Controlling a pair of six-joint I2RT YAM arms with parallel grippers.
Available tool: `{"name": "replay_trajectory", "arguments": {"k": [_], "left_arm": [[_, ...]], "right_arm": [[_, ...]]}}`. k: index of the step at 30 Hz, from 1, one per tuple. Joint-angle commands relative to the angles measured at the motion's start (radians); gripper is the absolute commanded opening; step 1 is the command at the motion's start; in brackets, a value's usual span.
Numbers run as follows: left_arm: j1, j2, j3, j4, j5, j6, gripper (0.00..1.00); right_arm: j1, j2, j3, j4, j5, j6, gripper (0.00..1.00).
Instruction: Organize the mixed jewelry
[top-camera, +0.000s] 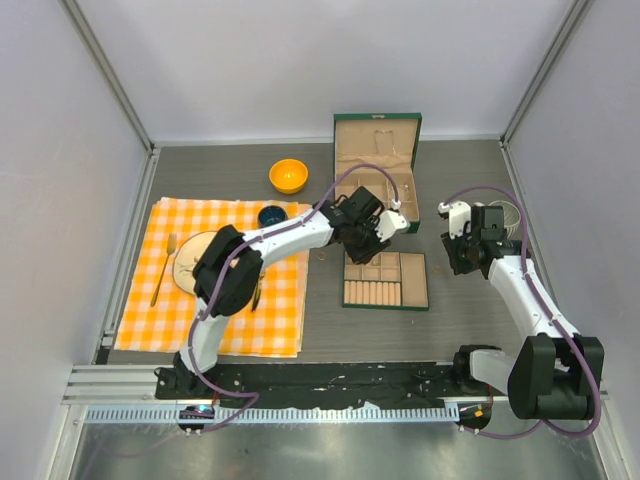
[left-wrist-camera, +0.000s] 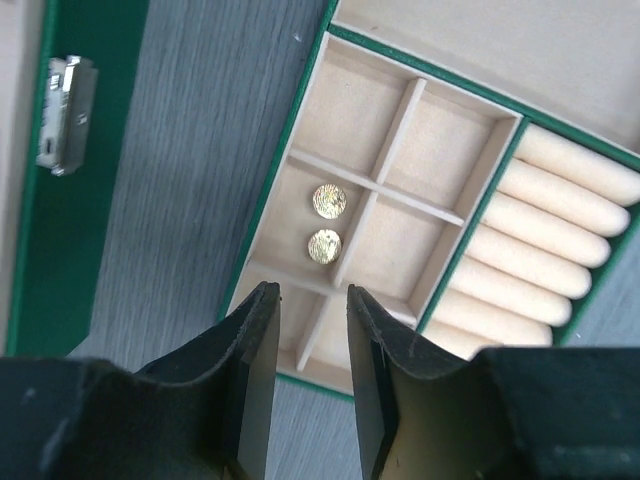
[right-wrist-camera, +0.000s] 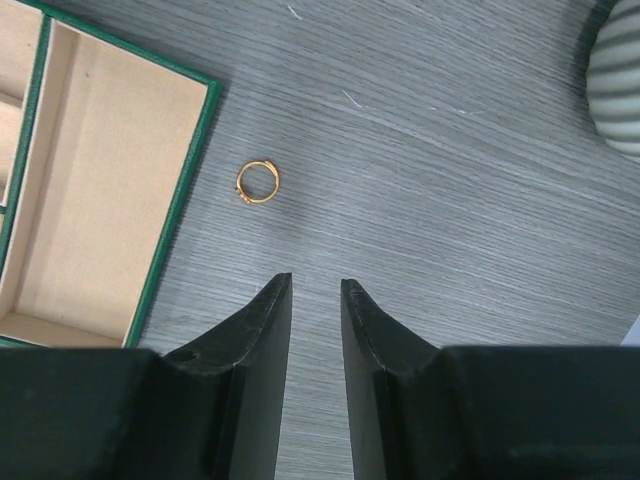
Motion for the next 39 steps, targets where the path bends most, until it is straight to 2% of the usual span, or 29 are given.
{"name": "replay_trajectory", "arguments": {"k": [1,17,39], "left_arm": [[-0.005,-0.146,-0.021,0.034,-0.017,-0.008,0.38],[-0.003,-0.361,-0.22,0.048,-0.079,-0.028,0.4],[-0.002,-0.395,-0.273,0.055,-0.099,-0.006,0.42]], "right_arm": [[-0.005,0.014,0.016,0.003,-0.059,-0.011,0.33],[-0.005,0.197,0.12,-0.02,-0.256,-0.112,0.33],[-0.003,0.307,0.142,-0.007,-0.271,-0.175,0.32]]}}
